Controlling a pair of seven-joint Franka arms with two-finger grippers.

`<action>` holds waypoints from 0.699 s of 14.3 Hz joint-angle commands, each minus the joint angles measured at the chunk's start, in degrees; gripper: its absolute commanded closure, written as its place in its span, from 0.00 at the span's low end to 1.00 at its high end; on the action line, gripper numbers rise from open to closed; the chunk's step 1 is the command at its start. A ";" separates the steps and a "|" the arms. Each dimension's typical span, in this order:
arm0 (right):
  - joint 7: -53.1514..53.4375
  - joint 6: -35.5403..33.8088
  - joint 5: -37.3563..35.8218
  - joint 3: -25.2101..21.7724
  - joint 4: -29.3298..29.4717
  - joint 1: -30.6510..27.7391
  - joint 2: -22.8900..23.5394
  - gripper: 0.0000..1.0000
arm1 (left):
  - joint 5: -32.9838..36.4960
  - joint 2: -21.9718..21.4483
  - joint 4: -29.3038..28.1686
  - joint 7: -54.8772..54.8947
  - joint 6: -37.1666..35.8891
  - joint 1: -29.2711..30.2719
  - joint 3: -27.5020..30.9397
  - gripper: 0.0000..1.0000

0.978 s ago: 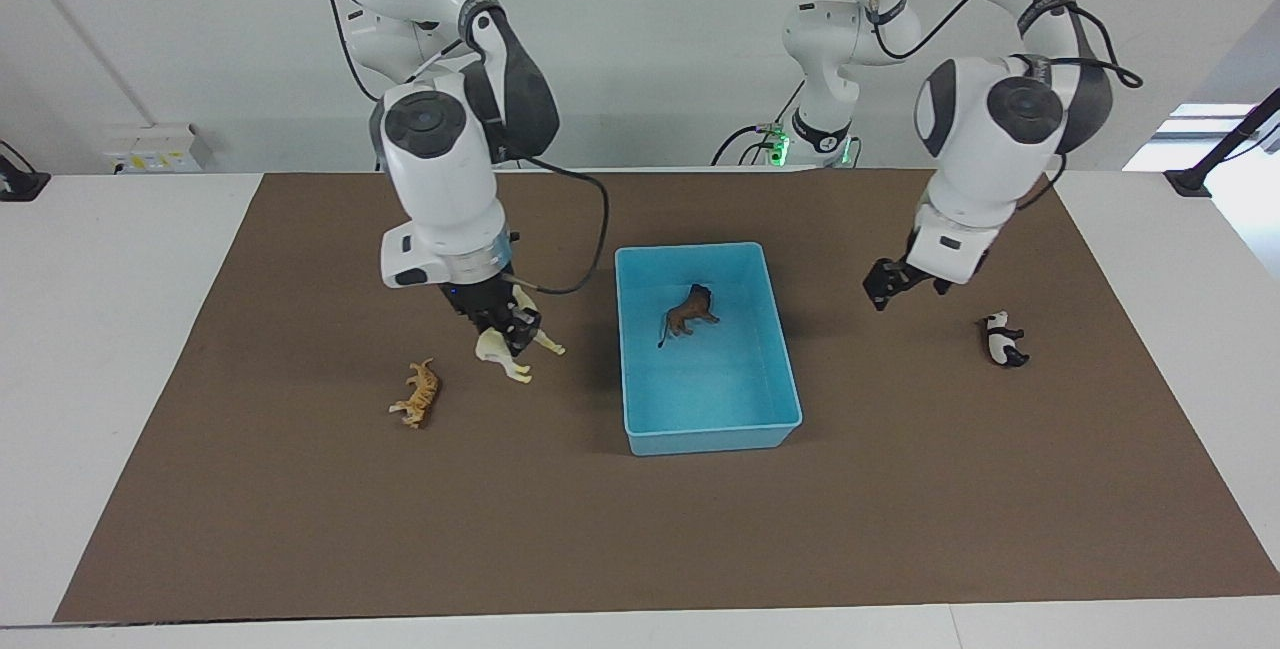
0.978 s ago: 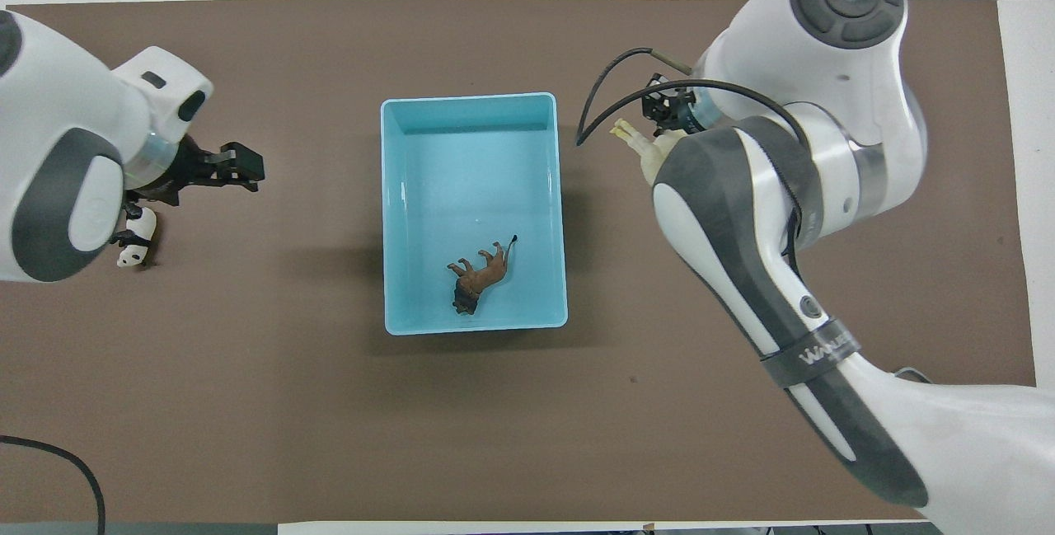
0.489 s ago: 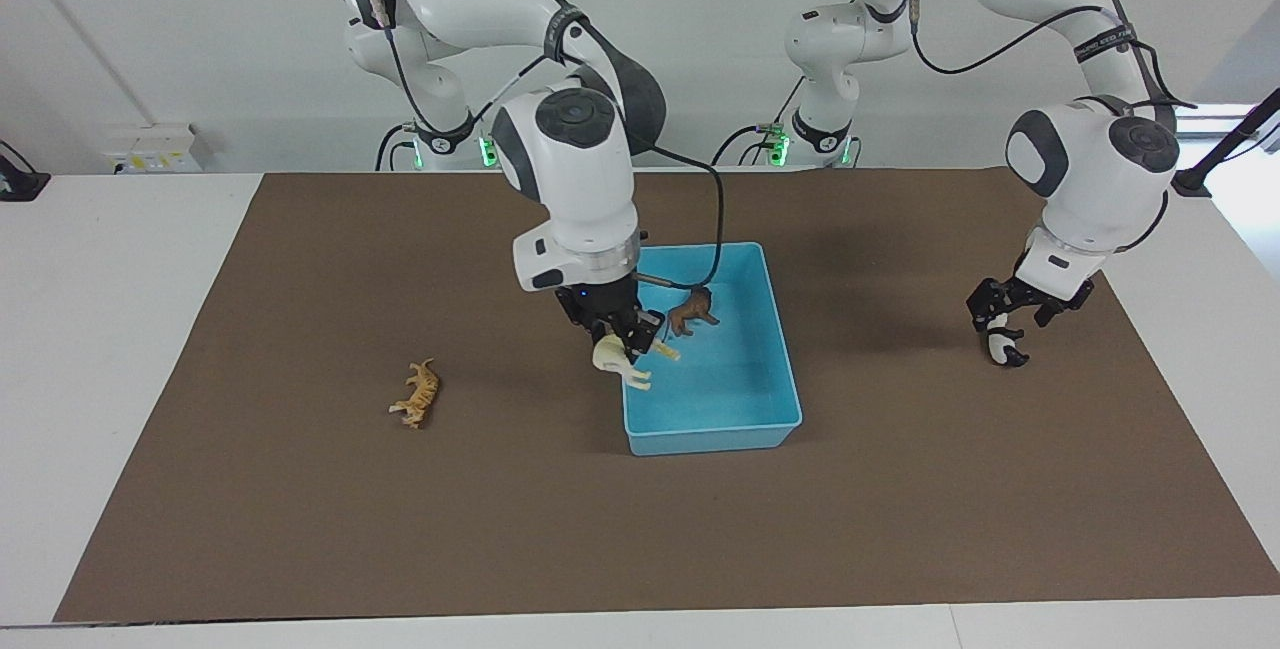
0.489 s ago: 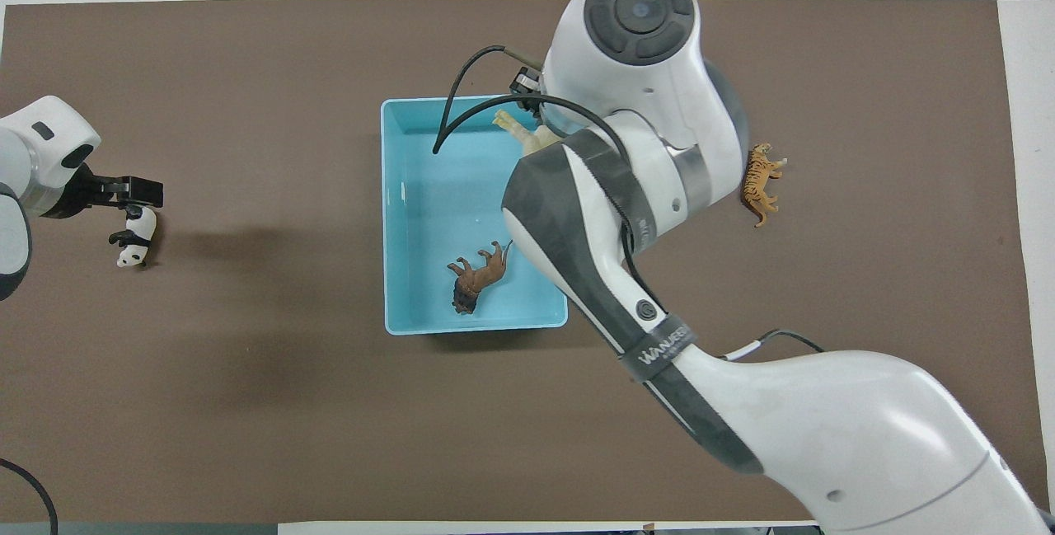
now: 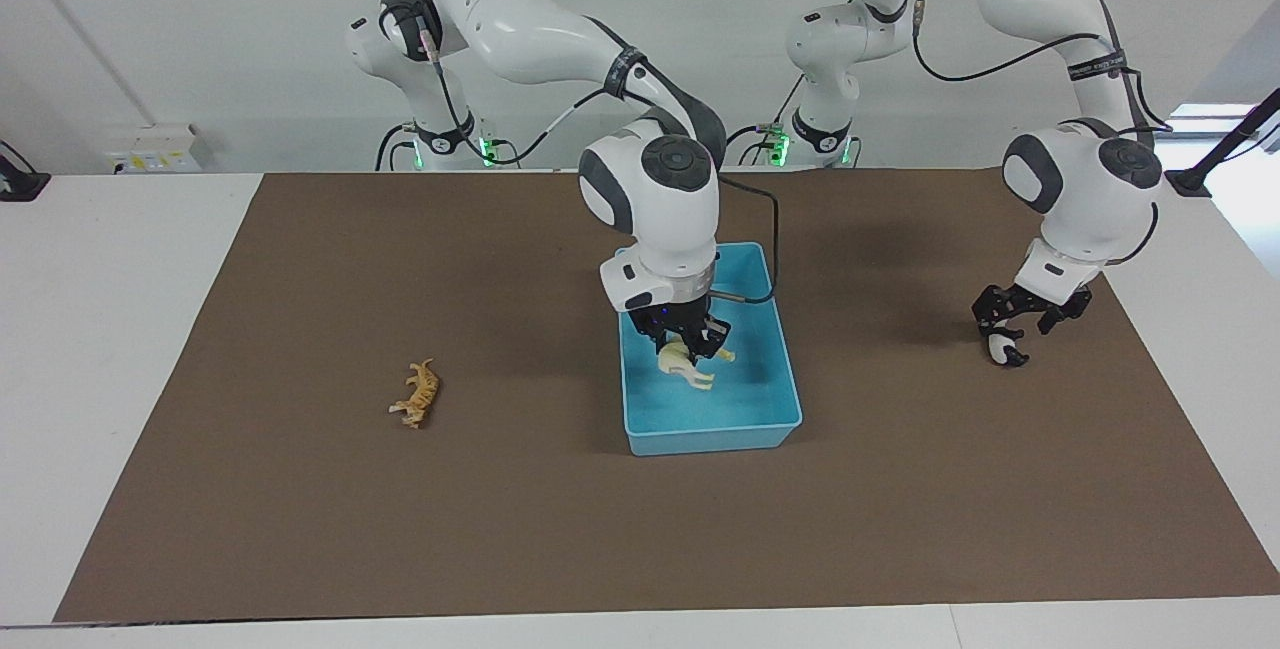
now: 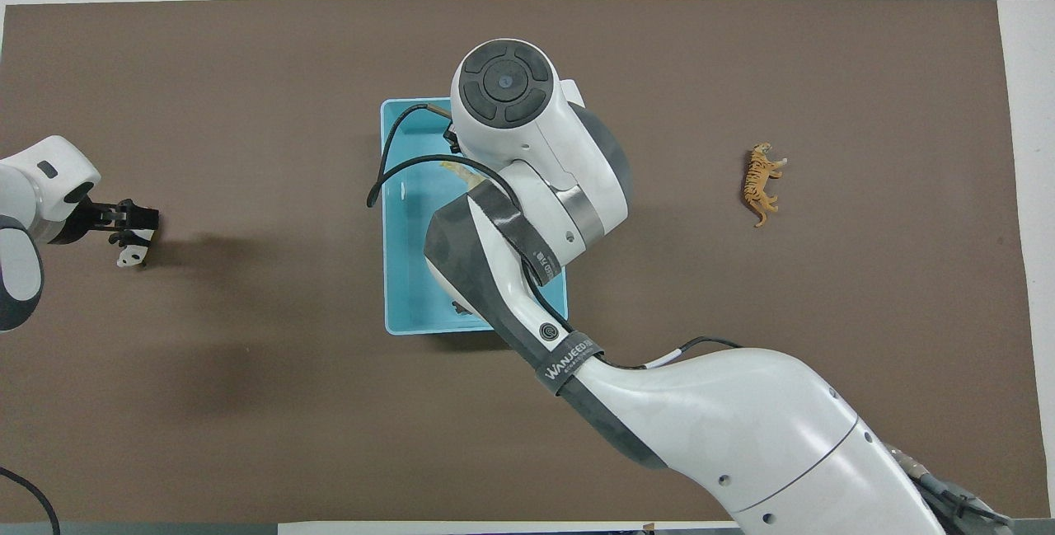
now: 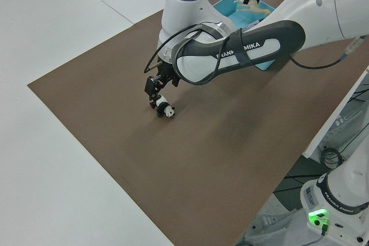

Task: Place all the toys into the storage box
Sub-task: 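Carry the cream horse into the box with the right gripper while the left gripper reaches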

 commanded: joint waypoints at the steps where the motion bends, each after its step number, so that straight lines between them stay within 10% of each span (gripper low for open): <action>1: 0.42 -2.70 -1.88 0.03 2.15 -0.38 0.57 0.00 | 3.29 1.85 -0.84 0.49 3.41 1.34 -0.48 0.00; 10: -30.75 -4.37 -0.82 -0.94 -1.02 -15.83 -5.49 0.00 | 3.39 3.70 -4.61 -0.03 7.54 1.78 -0.30 0.00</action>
